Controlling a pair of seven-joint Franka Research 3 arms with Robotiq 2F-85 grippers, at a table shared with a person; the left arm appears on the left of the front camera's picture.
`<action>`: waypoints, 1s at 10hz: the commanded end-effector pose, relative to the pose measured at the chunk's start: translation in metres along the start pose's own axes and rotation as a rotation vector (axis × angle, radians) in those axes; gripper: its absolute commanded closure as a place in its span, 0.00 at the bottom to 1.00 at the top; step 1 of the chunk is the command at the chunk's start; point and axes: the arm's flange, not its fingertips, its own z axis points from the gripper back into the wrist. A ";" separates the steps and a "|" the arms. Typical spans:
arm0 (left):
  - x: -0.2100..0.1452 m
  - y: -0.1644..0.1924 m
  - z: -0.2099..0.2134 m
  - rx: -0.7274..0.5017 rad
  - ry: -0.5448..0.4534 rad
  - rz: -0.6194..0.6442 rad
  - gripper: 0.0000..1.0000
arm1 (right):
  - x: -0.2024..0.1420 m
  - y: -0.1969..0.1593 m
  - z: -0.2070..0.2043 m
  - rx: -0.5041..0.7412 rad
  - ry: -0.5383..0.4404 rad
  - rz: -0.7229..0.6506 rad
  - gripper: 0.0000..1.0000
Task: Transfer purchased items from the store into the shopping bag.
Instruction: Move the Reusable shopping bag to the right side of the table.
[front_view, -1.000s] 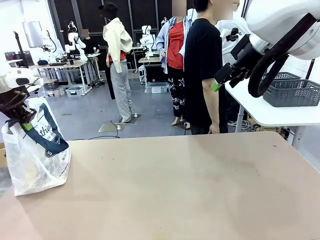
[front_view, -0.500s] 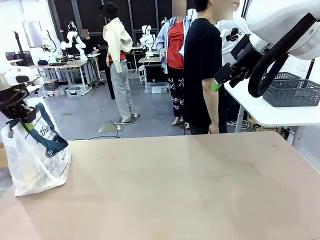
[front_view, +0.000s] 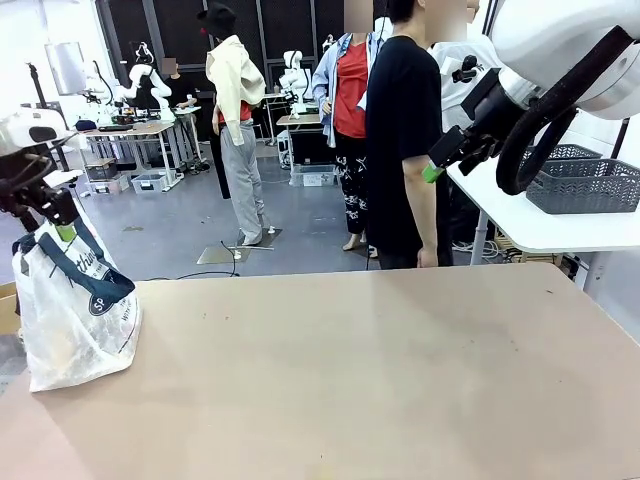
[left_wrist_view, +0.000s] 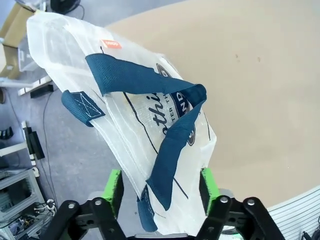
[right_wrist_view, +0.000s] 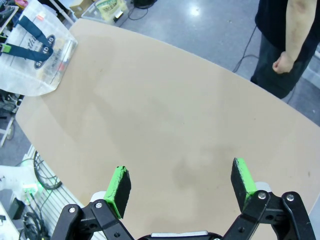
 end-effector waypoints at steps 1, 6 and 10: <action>0.006 -0.002 0.014 -0.007 0.002 -0.001 0.00 | -0.003 0.001 -0.001 -0.010 0.015 0.001 0.00; 0.009 -0.017 0.052 -0.012 -0.032 -0.051 0.00 | -0.003 0.001 -0.001 -0.010 0.015 0.001 0.00; 0.010 -0.019 0.051 0.004 -0.039 -0.042 0.00 | -0.003 0.001 -0.001 -0.010 0.015 0.001 0.00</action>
